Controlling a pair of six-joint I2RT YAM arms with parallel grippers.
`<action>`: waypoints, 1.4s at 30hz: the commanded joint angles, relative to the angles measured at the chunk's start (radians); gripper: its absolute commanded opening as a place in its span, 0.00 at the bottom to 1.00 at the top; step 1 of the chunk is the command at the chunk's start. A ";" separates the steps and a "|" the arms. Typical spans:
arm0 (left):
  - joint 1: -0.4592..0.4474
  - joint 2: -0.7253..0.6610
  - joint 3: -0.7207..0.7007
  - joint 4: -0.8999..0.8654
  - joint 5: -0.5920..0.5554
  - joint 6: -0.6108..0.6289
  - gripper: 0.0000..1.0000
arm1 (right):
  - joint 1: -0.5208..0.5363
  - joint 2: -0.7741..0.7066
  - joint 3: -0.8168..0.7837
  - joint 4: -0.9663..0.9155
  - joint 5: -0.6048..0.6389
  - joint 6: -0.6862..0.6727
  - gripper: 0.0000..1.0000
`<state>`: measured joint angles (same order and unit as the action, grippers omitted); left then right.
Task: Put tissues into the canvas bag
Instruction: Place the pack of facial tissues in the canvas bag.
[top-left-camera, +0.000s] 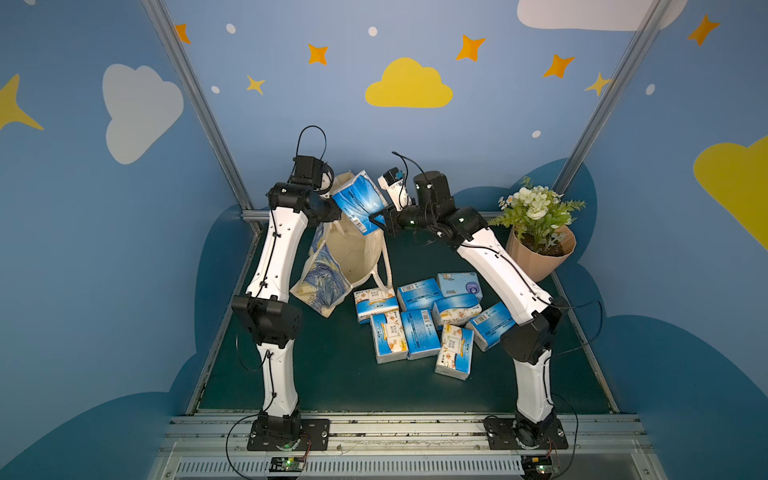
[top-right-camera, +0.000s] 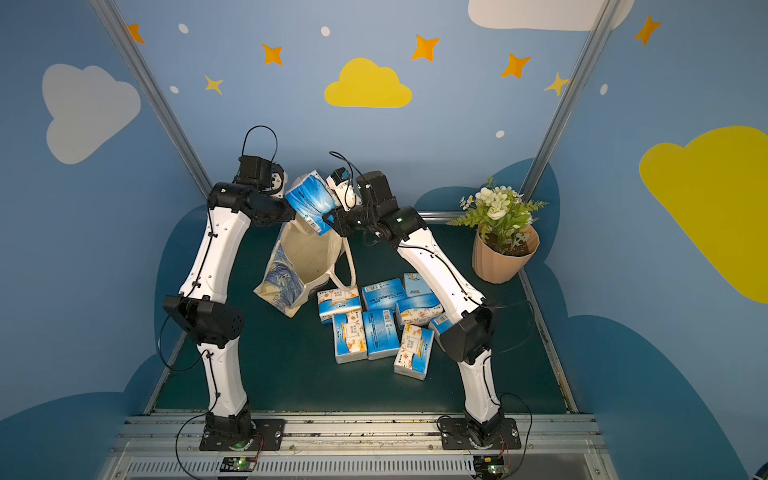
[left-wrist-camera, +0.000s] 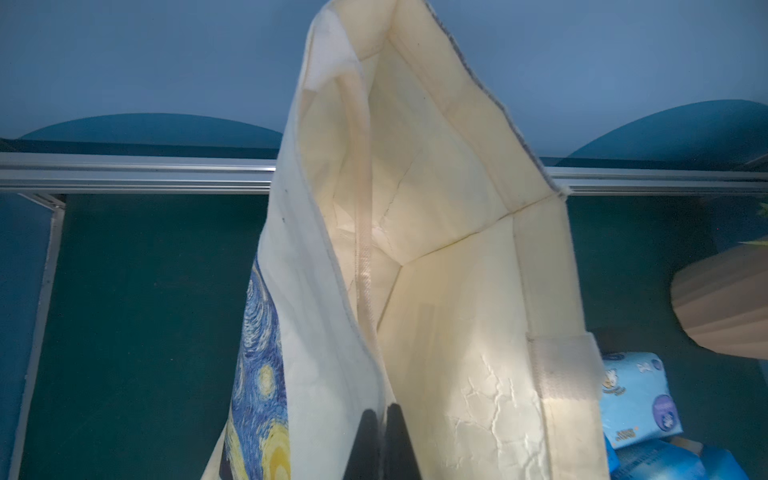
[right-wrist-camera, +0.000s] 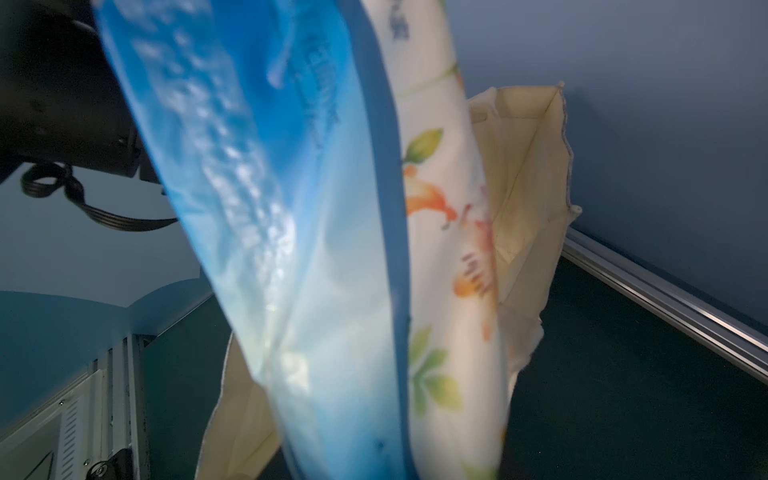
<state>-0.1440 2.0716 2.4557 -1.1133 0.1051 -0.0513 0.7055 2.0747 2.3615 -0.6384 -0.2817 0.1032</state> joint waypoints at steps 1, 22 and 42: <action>-0.036 -0.114 -0.031 0.075 -0.019 0.027 0.04 | -0.004 0.073 0.015 -0.127 0.043 0.051 0.23; -0.049 -0.307 -0.301 0.296 -0.161 0.018 0.03 | -0.038 0.092 -0.091 -0.099 -0.073 0.115 0.23; -0.016 -0.512 -0.577 0.600 0.091 -0.065 0.04 | -0.049 0.045 -0.161 -0.176 0.047 0.048 0.23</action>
<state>-0.1421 1.6768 1.8698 -0.6849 0.0734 -0.1089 0.6743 2.0724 2.2807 -0.6399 -0.4385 0.1802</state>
